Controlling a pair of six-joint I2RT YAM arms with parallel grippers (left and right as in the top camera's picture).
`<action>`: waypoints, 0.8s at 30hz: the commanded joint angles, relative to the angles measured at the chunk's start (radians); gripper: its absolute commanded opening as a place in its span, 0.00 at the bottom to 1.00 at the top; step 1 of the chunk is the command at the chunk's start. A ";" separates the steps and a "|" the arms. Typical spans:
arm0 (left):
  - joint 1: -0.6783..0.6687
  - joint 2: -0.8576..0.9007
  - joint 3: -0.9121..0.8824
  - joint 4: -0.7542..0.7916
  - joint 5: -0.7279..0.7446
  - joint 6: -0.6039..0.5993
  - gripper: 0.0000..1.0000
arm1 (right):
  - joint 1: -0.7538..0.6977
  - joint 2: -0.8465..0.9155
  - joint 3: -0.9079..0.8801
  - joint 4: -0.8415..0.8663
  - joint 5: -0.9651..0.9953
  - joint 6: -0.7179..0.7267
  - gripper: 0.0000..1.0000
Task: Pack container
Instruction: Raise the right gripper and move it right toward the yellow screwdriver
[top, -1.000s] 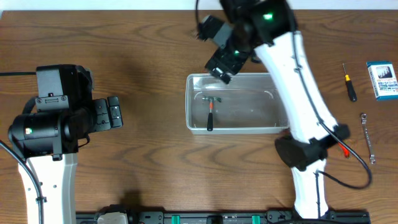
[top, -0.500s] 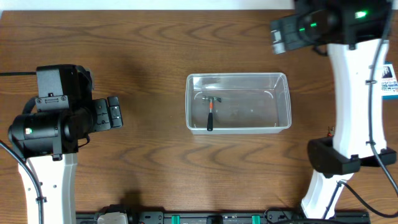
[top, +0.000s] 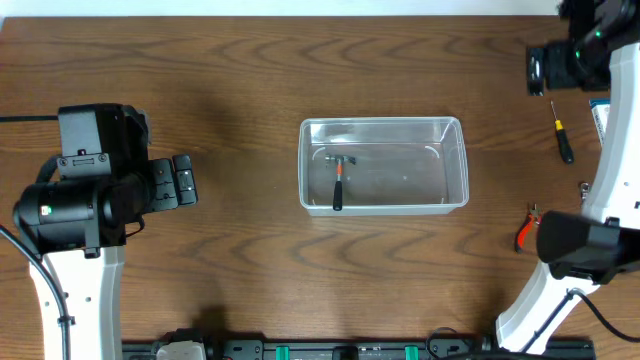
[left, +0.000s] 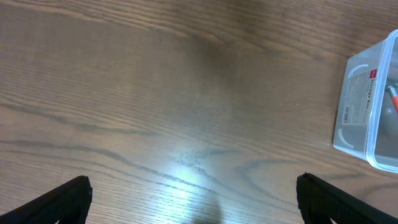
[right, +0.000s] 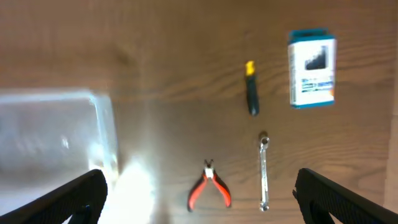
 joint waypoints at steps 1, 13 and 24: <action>0.005 0.006 0.003 -0.003 -0.008 -0.010 0.98 | -0.042 -0.018 -0.085 0.026 -0.110 -0.285 0.99; 0.005 0.006 0.003 -0.003 -0.008 -0.010 0.98 | -0.169 -0.018 -0.346 0.387 -0.002 -0.277 0.99; 0.005 0.006 0.003 -0.003 -0.008 -0.009 0.98 | -0.232 0.034 -0.390 0.456 -0.160 -0.218 0.99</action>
